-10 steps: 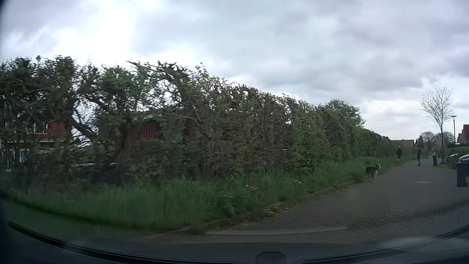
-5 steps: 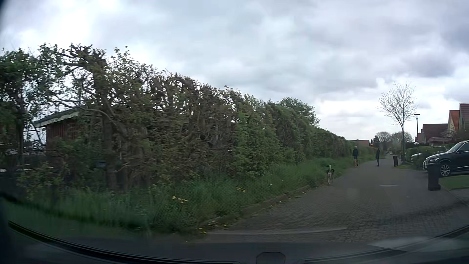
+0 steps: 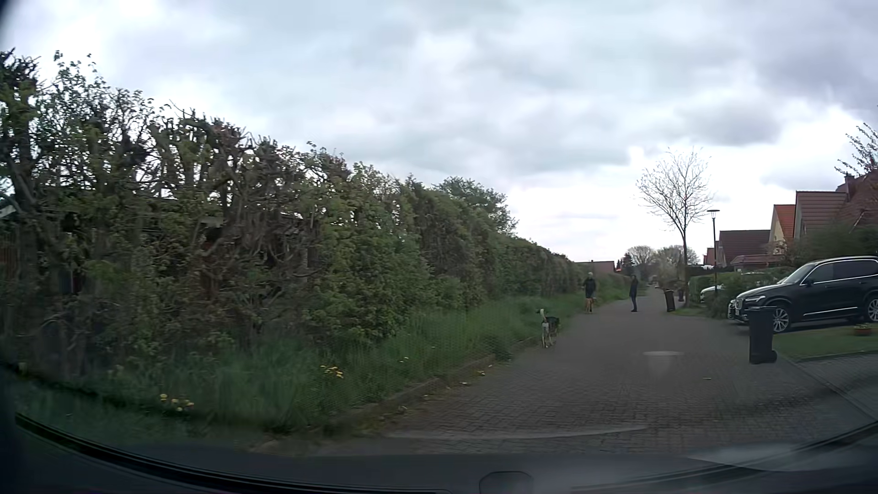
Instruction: Follow the waypoints while adhering to traffic rules and regulations
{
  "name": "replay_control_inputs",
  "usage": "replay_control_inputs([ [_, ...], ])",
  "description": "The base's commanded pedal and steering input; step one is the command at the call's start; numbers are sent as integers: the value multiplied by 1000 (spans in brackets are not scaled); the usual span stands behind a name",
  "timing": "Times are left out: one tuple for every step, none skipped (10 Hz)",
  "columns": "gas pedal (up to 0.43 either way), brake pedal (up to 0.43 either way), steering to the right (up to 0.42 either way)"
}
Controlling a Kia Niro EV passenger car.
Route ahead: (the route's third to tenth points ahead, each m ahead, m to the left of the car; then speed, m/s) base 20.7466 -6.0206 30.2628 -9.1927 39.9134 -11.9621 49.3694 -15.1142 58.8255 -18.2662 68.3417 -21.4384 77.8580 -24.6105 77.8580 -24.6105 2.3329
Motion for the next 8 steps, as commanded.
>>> replay_control_inputs([
  [0, 189, 450],
  [0, 195, 437],
  [0, 183, 420],
  [0, 171, 400],
  [0, 152, 375],
  [0, 140, 354],
  [0, 140, 337],
  [0, 152, 321],
])
